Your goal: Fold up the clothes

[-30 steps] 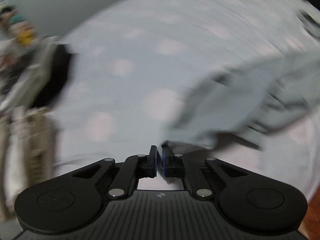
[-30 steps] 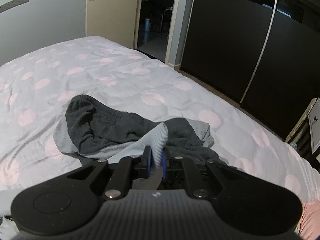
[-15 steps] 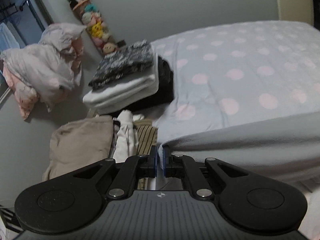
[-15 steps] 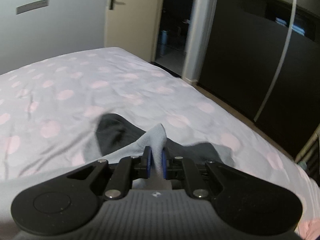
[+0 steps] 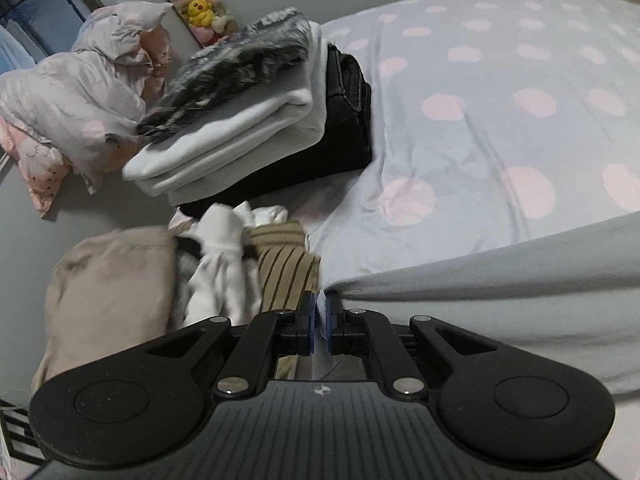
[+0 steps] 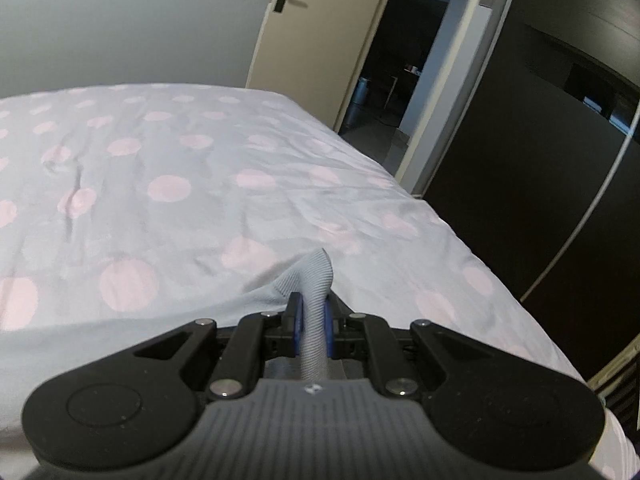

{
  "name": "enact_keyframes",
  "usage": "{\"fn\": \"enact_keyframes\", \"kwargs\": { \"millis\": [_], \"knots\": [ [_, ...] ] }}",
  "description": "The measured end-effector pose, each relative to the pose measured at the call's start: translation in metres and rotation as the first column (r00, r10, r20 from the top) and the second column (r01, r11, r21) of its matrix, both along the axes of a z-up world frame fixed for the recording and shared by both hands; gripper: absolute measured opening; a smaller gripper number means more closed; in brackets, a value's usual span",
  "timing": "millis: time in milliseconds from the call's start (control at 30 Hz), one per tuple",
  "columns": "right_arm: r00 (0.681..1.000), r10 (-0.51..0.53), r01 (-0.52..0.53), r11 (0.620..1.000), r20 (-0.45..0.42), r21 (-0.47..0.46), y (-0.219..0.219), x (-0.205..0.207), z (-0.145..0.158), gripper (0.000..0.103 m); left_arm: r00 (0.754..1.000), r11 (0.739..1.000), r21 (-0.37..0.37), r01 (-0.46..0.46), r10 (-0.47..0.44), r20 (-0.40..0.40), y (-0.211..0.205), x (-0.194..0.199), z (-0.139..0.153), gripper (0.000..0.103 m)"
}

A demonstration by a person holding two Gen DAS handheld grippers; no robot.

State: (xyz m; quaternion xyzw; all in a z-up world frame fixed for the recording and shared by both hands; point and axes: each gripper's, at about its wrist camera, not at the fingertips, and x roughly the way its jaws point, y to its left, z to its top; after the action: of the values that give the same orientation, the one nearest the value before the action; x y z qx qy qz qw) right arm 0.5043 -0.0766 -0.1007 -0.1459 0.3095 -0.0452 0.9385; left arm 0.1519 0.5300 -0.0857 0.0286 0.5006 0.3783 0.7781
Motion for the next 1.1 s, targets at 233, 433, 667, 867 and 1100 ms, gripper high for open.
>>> {"fn": "enact_keyframes", "kwargs": {
  "millis": [233,433,667,867,1100],
  "knots": [
    [0.999,0.009,-0.012,0.996,-0.037,-0.085,0.051,0.052,-0.043,0.012,0.998,1.000,-0.011,-0.020,0.019,-0.056,0.033,0.047,-0.053,0.006],
    [0.996,-0.001,-0.010,0.992,-0.088,-0.123,0.067,0.070,-0.069,0.014,0.997,0.999,-0.036,-0.012,0.009,-0.071,0.036,0.058,-0.078,0.023],
    [0.996,-0.001,-0.005,0.997,-0.091,-0.073,0.052,0.055,-0.054,0.031,0.999,1.000,-0.013,-0.025,0.025,0.021,0.009,0.026,-0.049,0.041],
    [0.997,0.008,-0.005,0.999,-0.078,0.041,0.010,0.009,-0.016,0.032,0.986,0.982,-0.137,0.133,-0.116,0.122,-0.062,-0.006,-0.003,0.052],
    [0.993,0.060,-0.051,0.995,-0.102,0.087,-0.054,-0.073,0.002,0.033,0.938,0.880,-0.343,0.328,-0.261,0.227,-0.174,-0.025,-0.014,0.052]
  ]
}}
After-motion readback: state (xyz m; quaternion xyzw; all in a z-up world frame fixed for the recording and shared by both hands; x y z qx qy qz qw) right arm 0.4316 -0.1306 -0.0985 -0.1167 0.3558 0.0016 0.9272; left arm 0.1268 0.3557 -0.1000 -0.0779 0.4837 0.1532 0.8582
